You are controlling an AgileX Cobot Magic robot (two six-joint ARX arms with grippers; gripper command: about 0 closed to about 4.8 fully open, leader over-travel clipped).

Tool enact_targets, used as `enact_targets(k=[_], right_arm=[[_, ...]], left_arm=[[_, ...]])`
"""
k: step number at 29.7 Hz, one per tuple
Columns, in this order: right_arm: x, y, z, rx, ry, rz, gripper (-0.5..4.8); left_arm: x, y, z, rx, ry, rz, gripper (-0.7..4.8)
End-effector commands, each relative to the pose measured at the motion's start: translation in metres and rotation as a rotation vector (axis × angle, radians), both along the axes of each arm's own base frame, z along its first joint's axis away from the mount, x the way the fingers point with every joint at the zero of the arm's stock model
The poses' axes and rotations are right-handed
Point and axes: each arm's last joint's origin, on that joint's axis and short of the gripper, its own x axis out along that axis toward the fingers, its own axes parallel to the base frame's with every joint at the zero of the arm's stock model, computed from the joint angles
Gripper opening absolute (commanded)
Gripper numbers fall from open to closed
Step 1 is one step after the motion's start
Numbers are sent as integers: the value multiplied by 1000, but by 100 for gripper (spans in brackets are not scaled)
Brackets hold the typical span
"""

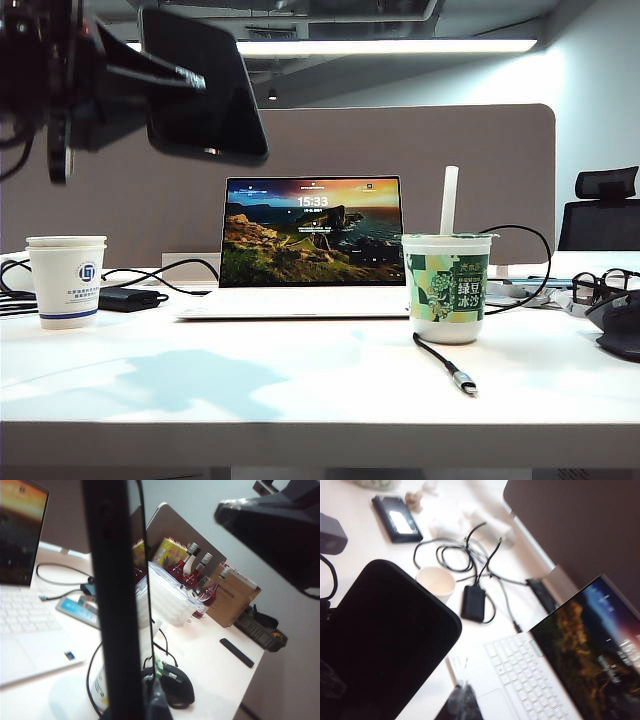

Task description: Pick up the black phone, pick up the charger plug, insert the charger plug into the phone's charging port, and finally place the connected phone back on the desk.

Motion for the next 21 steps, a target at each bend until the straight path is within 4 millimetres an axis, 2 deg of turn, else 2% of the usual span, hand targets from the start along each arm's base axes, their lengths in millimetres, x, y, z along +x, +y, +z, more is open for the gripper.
enact_targets(k=[1,6,13,16,21], right_arm=[[-9,-7,14,31,-37,-4,-1],[-22,-18,29,63,-75,-7,-1],[-36,-31,42,102,-61,-54,-1],[-42,-37,42,116,13,-93,-1],[-54,-48,34,107,240,-163,-1]], left_arm=[[1,0,18,57,-100,10,-6],[-5,2,45,193,-268,43,-6],[-24,9,69,233,-446,79,-6],[-30,11,74,236,-447,93,-6],[-38,16,81,307,-490,170,-6]])
